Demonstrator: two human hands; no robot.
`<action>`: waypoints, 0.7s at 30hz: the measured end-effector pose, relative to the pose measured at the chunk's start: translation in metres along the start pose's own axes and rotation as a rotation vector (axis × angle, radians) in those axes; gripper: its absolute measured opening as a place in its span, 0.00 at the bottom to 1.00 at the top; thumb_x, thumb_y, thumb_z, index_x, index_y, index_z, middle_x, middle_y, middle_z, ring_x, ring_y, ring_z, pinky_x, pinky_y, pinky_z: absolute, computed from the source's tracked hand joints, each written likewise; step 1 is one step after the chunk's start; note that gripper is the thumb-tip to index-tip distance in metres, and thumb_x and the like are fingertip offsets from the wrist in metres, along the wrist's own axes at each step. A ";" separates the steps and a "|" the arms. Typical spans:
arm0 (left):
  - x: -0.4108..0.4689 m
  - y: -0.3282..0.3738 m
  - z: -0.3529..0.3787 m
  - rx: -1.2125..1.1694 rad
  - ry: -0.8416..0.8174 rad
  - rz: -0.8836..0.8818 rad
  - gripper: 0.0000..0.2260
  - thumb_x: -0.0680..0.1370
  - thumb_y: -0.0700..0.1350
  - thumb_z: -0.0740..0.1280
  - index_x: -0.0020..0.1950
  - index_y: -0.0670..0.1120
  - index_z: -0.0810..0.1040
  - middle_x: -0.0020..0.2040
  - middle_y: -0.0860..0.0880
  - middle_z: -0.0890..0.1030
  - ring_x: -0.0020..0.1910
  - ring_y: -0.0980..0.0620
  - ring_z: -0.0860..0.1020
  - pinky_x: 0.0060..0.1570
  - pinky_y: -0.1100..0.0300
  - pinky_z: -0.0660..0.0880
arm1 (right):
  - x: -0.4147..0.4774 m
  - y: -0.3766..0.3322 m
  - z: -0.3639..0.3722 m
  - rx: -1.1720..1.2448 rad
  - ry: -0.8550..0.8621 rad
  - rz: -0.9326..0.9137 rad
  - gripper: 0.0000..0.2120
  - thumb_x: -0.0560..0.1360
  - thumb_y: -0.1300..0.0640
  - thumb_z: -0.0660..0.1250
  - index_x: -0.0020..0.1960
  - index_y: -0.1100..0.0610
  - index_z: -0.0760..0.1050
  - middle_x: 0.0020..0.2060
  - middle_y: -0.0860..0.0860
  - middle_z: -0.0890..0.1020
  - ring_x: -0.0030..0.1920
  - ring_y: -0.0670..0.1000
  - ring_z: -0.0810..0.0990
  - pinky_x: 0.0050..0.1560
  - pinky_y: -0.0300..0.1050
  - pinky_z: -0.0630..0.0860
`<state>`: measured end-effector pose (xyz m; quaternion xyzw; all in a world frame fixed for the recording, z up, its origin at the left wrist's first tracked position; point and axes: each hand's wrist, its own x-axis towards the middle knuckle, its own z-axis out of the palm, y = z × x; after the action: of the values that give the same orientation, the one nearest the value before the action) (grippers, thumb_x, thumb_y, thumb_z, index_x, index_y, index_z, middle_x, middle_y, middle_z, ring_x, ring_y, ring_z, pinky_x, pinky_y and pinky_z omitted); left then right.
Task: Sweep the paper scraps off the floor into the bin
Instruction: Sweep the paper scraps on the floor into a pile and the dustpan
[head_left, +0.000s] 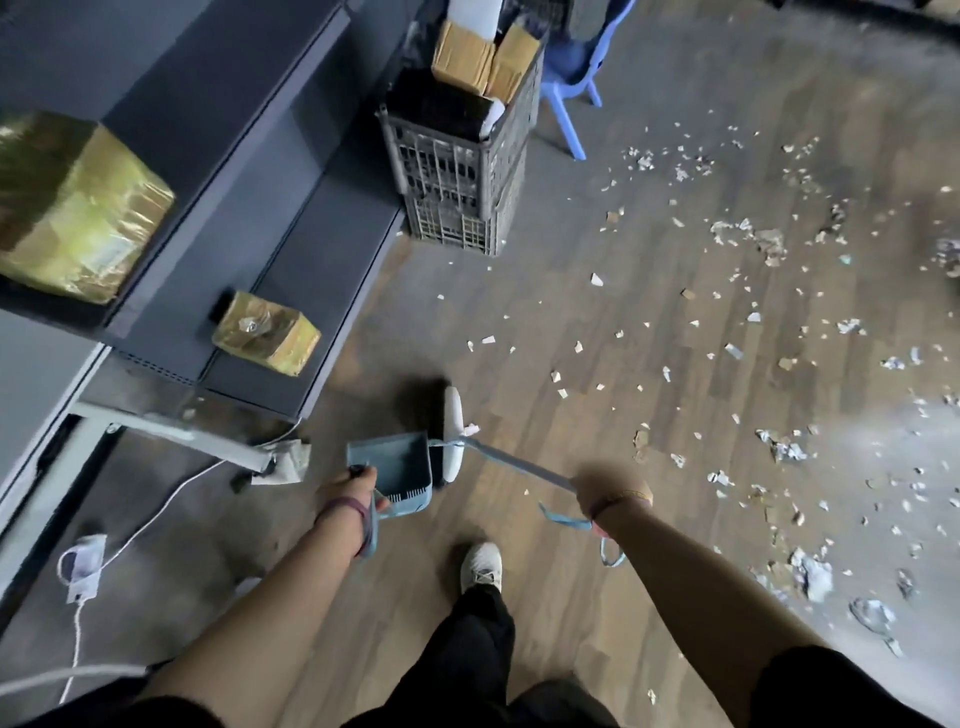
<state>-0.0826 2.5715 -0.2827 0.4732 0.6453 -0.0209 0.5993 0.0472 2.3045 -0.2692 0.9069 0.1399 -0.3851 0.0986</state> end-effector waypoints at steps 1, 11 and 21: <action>-0.003 0.003 0.014 0.026 -0.036 -0.001 0.10 0.80 0.41 0.63 0.61 0.41 0.72 0.46 0.44 0.76 0.18 0.52 0.75 0.14 0.70 0.68 | -0.004 0.017 0.001 -0.006 -0.003 0.043 0.16 0.79 0.56 0.56 0.64 0.52 0.74 0.59 0.52 0.79 0.59 0.56 0.79 0.55 0.49 0.76; -0.054 0.004 0.141 0.316 -0.310 0.090 0.08 0.79 0.39 0.64 0.56 0.37 0.75 0.43 0.39 0.75 0.14 0.52 0.72 0.12 0.70 0.65 | -0.079 0.137 0.013 -0.007 -0.015 0.411 0.18 0.80 0.59 0.53 0.67 0.53 0.72 0.61 0.51 0.78 0.61 0.54 0.78 0.57 0.47 0.76; -0.068 0.000 0.167 0.282 -0.420 0.124 0.03 0.77 0.39 0.67 0.49 0.43 0.76 0.46 0.43 0.76 0.13 0.56 0.72 0.15 0.70 0.68 | -0.123 0.181 0.019 -0.087 -0.006 0.535 0.17 0.81 0.60 0.53 0.65 0.53 0.74 0.59 0.49 0.80 0.60 0.51 0.79 0.56 0.45 0.76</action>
<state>0.0323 2.4328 -0.2757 0.5761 0.4672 -0.1718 0.6483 0.0123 2.1071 -0.1805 0.9054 -0.0883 -0.3415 0.2362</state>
